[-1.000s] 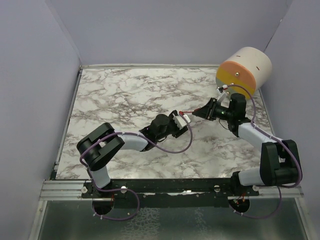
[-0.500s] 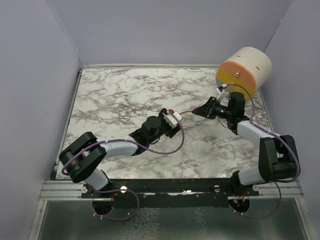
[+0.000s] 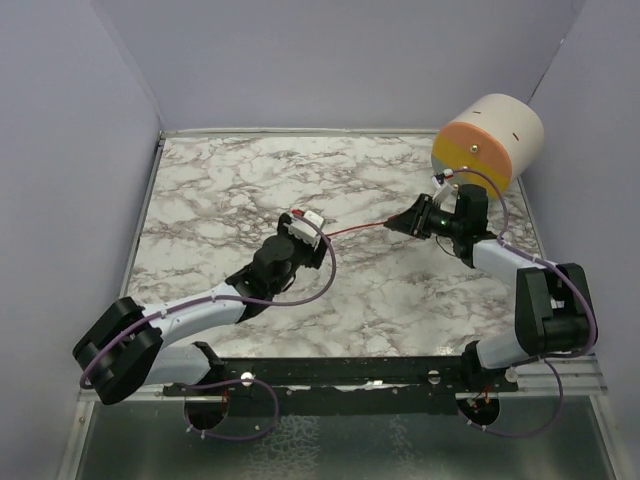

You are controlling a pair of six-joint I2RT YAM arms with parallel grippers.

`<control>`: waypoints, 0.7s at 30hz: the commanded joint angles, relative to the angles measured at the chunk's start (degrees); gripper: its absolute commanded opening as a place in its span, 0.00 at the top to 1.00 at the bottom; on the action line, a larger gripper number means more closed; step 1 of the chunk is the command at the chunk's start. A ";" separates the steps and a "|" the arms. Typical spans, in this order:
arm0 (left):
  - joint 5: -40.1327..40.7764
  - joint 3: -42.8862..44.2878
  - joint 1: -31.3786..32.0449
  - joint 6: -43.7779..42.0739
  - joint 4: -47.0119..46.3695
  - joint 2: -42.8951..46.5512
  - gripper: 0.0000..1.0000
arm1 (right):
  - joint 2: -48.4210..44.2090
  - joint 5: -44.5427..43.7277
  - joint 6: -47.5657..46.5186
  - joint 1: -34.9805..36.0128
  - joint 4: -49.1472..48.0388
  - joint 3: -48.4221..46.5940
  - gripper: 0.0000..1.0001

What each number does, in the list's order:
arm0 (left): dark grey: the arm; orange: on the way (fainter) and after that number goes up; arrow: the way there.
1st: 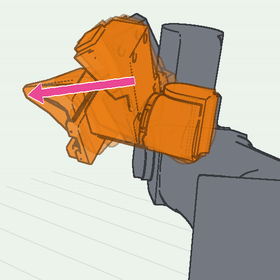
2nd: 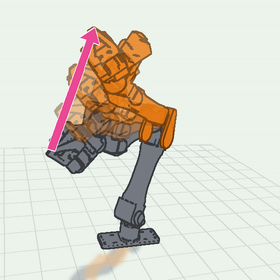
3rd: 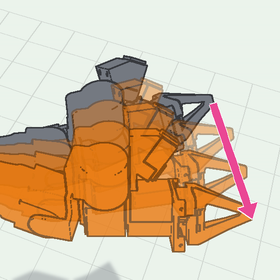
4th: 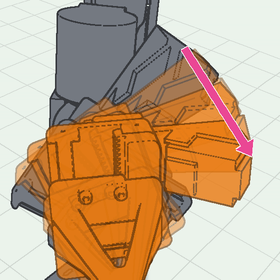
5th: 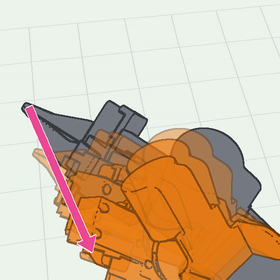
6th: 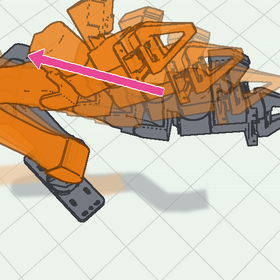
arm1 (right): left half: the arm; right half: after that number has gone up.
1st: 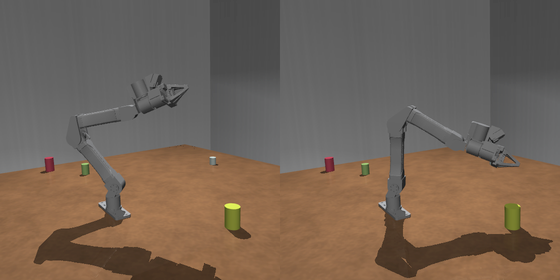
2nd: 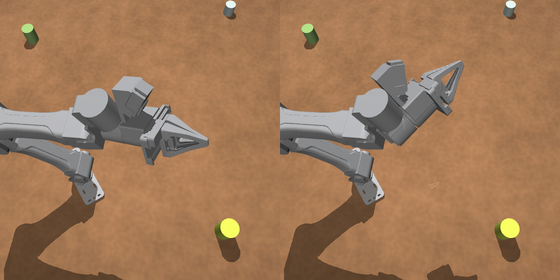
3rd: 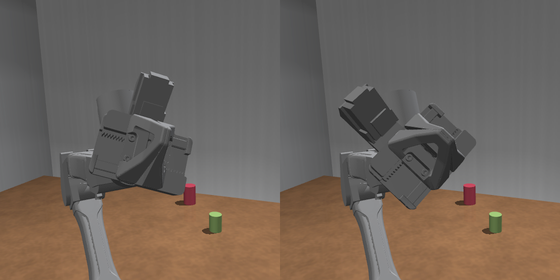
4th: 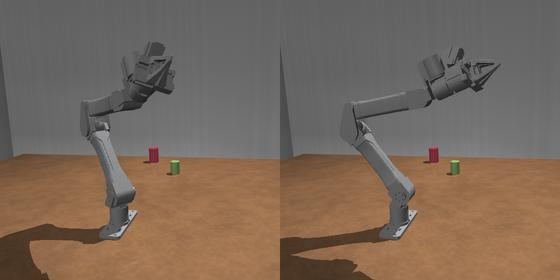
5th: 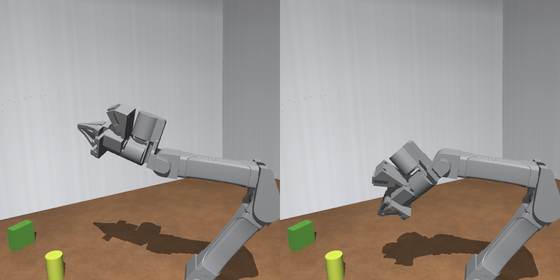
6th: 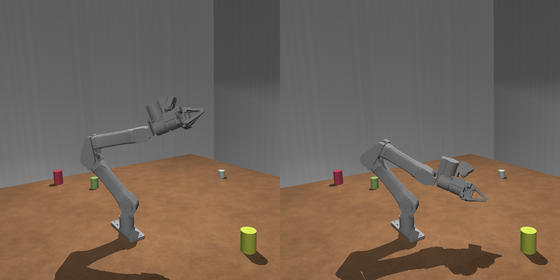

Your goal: Unlock with the key

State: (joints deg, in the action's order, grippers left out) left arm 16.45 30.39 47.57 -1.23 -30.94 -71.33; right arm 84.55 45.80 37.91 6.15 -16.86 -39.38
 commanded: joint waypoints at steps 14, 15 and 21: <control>11.17 -3.23 -4.42 18.16 7.90 9.72 0.28 | 4.38 -5.98 2.88 0.99 -10.59 -0.55 0.99; 10.97 -3.23 -4.47 18.31 7.91 9.68 0.28 | 4.70 -6.62 2.98 1.35 -10.63 -0.68 0.99; 8.26 -2.47 -4.44 19.86 8.12 9.28 0.27 | 8.43 -9.97 7.18 3.40 -17.45 0.00 0.99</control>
State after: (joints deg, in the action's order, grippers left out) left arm 26.79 27.57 43.24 16.38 -23.31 -62.43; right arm 90.32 39.92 41.60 8.03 -25.96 -39.38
